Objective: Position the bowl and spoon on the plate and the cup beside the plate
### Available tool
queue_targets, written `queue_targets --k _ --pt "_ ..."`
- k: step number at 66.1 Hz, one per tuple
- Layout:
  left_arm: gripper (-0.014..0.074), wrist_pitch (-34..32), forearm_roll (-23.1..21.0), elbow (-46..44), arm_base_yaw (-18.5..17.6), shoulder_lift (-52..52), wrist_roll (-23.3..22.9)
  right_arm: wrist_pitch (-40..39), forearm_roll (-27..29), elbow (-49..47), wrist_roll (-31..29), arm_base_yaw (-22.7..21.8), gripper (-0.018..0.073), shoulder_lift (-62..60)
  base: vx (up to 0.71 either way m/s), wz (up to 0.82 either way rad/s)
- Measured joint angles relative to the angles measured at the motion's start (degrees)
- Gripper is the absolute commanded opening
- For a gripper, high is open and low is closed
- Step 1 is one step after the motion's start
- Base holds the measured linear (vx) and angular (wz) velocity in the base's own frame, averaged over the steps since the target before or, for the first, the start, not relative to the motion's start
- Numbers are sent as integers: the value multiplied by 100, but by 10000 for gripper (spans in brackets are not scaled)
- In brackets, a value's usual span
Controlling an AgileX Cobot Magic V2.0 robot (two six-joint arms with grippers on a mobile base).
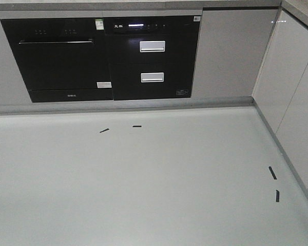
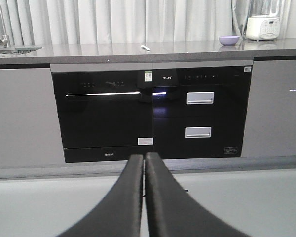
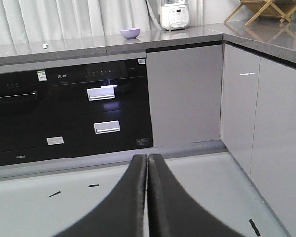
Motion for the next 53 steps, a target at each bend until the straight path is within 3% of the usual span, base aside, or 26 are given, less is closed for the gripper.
queue_targets --k 53 --pt "-6 0 0 0 0 0 0 0 0 0 0 0 -2 0 0 0"
